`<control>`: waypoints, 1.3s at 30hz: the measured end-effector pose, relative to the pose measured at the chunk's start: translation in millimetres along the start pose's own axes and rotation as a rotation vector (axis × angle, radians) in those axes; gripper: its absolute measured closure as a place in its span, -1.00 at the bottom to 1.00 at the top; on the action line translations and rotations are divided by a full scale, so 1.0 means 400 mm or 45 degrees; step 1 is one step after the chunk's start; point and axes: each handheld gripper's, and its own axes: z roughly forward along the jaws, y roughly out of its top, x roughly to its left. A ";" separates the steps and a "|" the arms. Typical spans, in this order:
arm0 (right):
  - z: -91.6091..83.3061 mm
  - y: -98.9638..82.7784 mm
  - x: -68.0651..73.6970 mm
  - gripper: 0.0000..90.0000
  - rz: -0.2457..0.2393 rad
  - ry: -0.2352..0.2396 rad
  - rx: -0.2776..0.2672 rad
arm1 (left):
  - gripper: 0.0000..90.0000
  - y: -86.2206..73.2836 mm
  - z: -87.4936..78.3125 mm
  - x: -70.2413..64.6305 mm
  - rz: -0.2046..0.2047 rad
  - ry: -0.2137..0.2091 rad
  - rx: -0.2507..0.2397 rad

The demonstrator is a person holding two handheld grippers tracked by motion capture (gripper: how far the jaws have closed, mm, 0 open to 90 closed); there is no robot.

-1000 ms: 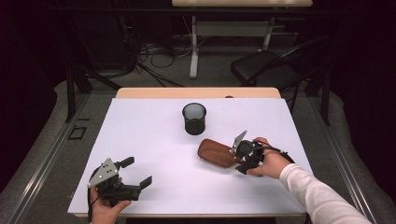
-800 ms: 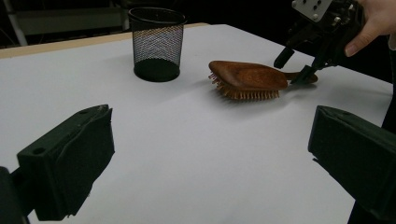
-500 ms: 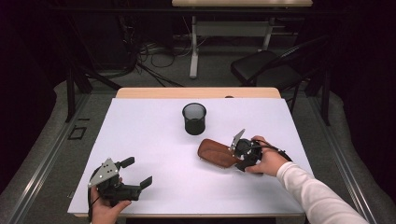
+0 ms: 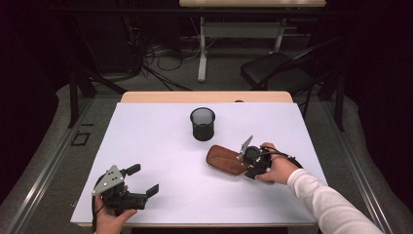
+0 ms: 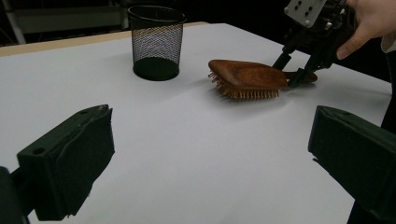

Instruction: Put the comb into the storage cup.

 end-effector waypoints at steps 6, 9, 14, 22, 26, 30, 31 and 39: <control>0.007 0.006 0.002 0.27 -0.009 -0.002 0.021 | -0.99 0.000 0.001 0.001 -0.002 -0.001 -0.001; 0.012 0.008 0.002 0.32 -0.015 -0.001 0.029 | -0.99 -0.001 0.002 0.001 -0.005 -0.004 -0.002; 0.016 0.011 0.002 0.43 -0.029 0.004 0.046 | -0.99 -0.001 0.002 0.001 -0.005 -0.002 -0.002; 0.019 0.011 0.000 0.51 -0.019 -0.006 0.038 | -0.99 -0.001 0.001 0.001 -0.007 -0.005 -0.003; 0.019 0.012 -0.002 0.56 -0.018 -0.009 0.035 | -0.99 -0.001 0.002 0.002 -0.007 -0.005 -0.002; 0.018 0.010 -0.002 0.57 -0.005 -0.008 0.031 | -0.99 -0.001 0.002 0.001 -0.006 -0.002 -0.002; 0.018 0.010 -0.002 0.57 0.001 -0.009 0.032 | -0.99 -0.001 0.002 0.002 -0.007 -0.006 -0.001; 0.017 0.008 -0.002 0.58 0.025 -0.001 0.030 | -0.99 -0.002 0.002 0.002 -0.006 -0.005 -0.002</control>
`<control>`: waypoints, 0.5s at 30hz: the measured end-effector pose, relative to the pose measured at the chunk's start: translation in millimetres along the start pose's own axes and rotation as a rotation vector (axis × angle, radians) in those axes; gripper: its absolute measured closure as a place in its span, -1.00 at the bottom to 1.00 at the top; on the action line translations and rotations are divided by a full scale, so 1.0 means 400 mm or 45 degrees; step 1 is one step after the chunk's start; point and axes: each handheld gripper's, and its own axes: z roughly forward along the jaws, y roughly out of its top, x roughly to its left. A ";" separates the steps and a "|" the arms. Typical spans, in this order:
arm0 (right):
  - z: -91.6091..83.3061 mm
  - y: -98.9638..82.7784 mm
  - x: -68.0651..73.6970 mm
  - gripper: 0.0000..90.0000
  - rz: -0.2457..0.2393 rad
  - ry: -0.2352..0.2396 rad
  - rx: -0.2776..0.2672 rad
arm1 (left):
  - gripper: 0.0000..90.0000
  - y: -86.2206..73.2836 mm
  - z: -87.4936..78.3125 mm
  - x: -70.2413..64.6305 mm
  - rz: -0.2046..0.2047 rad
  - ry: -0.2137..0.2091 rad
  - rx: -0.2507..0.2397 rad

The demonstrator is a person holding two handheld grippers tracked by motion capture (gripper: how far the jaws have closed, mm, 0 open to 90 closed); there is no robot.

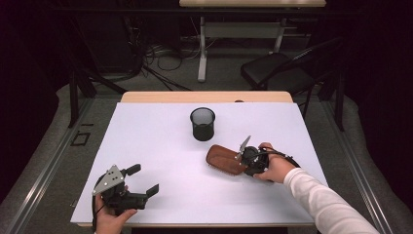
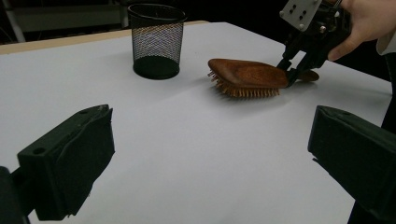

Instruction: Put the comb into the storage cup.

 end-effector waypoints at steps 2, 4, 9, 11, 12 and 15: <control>0.001 -0.001 0.001 0.59 0.000 -0.003 -0.011 | -0.99 0.000 0.000 0.000 -0.001 0.000 0.001; 0.001 -0.002 0.001 0.59 0.002 -0.003 -0.013 | -0.99 0.000 0.000 0.000 -0.001 -0.001 0.000; -0.001 -0.001 0.002 0.59 -0.016 -0.015 -0.011 | -0.99 0.000 0.000 0.000 0.002 0.004 0.006; -0.003 -0.001 0.002 0.60 -0.011 -0.010 -0.014 | -0.99 0.000 0.000 0.000 -0.002 0.000 0.001; -0.003 -0.001 0.001 0.60 -0.010 -0.010 -0.016 | -0.99 0.000 0.000 0.001 -0.002 0.000 0.001; -0.005 -0.001 0.003 0.60 -0.010 -0.015 -0.016 | -0.99 0.000 -0.001 0.001 -0.001 0.003 0.002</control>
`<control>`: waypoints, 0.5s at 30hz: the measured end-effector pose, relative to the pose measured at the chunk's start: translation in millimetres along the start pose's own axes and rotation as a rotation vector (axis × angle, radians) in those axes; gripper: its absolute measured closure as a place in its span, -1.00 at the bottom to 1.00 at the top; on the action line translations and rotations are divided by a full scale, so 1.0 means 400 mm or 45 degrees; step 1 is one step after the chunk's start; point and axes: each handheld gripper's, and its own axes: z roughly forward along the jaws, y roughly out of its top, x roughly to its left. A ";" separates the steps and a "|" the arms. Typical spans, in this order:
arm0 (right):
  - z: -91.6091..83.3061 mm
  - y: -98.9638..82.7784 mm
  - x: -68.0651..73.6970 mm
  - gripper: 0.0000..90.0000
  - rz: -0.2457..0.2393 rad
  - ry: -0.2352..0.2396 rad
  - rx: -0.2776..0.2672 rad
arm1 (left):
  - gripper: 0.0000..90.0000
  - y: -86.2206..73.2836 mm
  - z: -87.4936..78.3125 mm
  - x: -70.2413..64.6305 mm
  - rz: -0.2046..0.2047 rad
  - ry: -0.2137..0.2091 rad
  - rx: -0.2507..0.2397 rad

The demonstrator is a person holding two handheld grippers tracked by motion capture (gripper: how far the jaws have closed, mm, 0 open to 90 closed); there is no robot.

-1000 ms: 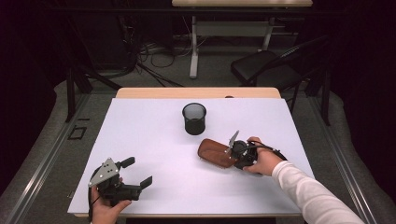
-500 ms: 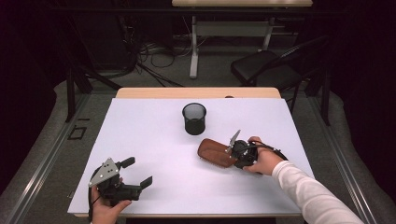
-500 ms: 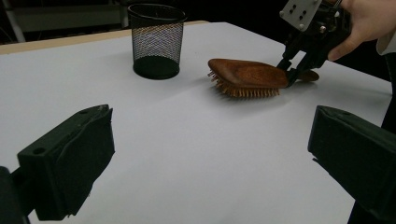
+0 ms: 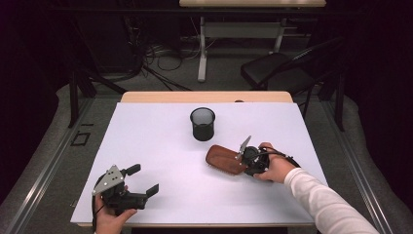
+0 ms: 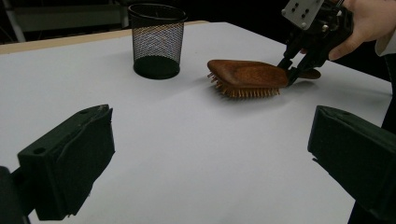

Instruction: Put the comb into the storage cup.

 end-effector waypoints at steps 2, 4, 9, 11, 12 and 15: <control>-0.001 -0.001 0.001 0.61 -0.003 -0.007 -0.001 | -0.99 0.000 0.000 0.000 0.000 0.000 0.000; -0.001 -0.001 0.001 0.61 -0.003 -0.007 -0.007 | -0.99 0.000 0.000 0.000 0.000 -0.002 -0.001; -0.004 -0.002 0.002 0.61 0.007 -0.001 -0.025 | -0.99 0.000 0.000 0.000 -0.001 0.000 0.001; -0.006 -0.002 0.002 0.61 0.009 -0.003 -0.022 | -0.99 0.000 0.000 0.000 -0.001 0.003 0.002; -0.009 -0.001 0.002 0.61 0.003 -0.002 -0.016 | -0.99 0.000 0.000 0.000 -0.001 0.004 0.002; -0.009 -0.002 0.005 0.62 0.004 -0.019 -0.044 | -0.99 0.000 0.000 0.000 -0.001 0.004 0.000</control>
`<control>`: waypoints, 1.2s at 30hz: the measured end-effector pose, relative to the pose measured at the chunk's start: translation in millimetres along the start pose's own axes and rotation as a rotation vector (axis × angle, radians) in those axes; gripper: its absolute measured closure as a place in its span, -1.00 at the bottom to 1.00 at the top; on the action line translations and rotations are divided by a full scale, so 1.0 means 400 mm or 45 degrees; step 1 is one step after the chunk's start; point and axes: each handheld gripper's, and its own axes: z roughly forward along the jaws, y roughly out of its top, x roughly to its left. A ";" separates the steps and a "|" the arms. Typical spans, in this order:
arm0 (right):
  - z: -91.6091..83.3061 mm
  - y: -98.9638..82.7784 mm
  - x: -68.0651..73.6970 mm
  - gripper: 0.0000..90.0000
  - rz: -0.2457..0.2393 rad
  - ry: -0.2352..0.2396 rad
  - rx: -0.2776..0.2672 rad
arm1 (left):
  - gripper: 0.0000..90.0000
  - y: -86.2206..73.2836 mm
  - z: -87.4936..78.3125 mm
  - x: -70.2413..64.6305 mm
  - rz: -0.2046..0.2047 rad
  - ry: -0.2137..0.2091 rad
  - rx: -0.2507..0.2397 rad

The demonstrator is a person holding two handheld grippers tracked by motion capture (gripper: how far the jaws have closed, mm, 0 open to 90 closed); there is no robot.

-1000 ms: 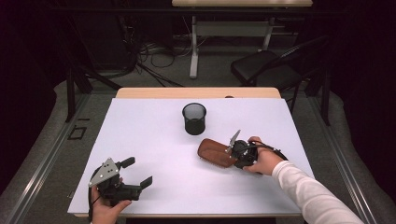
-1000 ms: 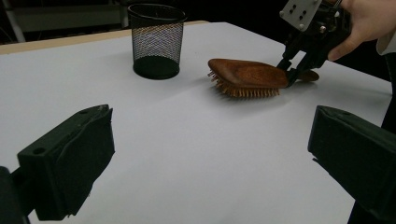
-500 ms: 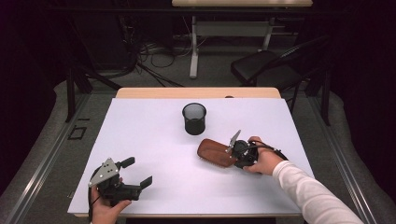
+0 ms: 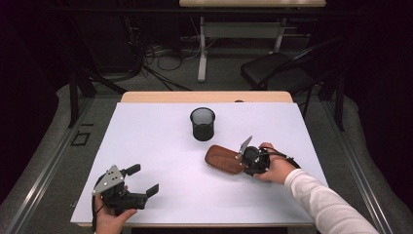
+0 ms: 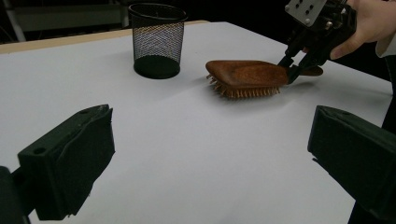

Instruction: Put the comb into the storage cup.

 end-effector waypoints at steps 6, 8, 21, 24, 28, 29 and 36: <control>-0.004 -0.001 0.005 0.62 -0.012 -0.011 -0.025 | -0.98 0.000 0.000 0.000 0.000 0.001 0.003; -0.008 0.000 0.009 0.62 -0.007 -0.008 -0.037 | -0.99 0.000 0.001 0.000 0.001 -0.004 0.003; -0.041 0.004 0.021 0.62 0.012 -0.052 -0.122 | -0.98 0.000 0.002 0.000 0.002 0.004 0.011; -0.046 0.003 0.018 0.62 0.023 -0.061 -0.146 | -0.99 -0.001 0.003 0.000 0.002 -0.004 0.009; -0.056 0.003 0.015 0.62 0.035 -0.072 -0.173 | -0.99 -0.001 0.004 0.001 -0.002 -0.003 0.011; -0.058 0.003 0.015 0.62 0.036 -0.074 -0.173 | -0.99 -0.001 0.004 0.001 -0.004 -0.002 0.010; -0.071 0.003 0.014 0.62 0.051 -0.085 -0.221 | -0.99 -0.001 0.006 0.000 -0.005 -0.001 0.013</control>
